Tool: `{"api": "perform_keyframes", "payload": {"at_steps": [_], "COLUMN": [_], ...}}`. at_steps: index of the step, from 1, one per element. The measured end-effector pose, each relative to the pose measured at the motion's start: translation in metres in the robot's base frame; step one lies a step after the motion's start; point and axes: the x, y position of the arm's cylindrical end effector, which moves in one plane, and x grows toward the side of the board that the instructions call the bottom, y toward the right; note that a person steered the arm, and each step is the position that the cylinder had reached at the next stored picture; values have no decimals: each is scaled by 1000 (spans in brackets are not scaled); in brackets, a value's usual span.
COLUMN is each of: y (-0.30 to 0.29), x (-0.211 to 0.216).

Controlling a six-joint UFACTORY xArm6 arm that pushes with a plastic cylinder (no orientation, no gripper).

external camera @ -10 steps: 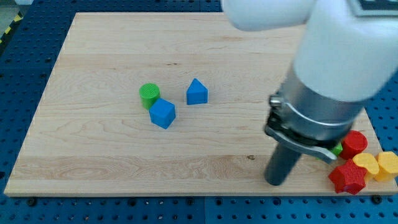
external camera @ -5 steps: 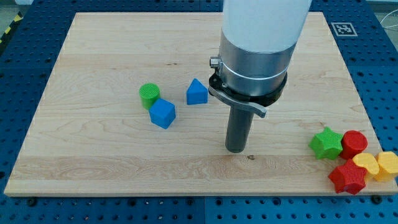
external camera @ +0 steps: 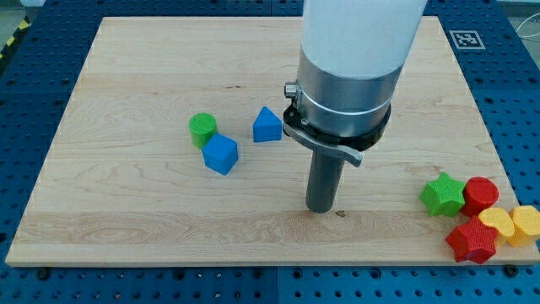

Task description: Point at the blue cube

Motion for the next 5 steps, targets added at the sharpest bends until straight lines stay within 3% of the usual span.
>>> {"api": "perform_keyframes", "payload": {"at_steps": [1,4,5], "y": [-15,-98,-116], "x": [5,-59,-60]}}
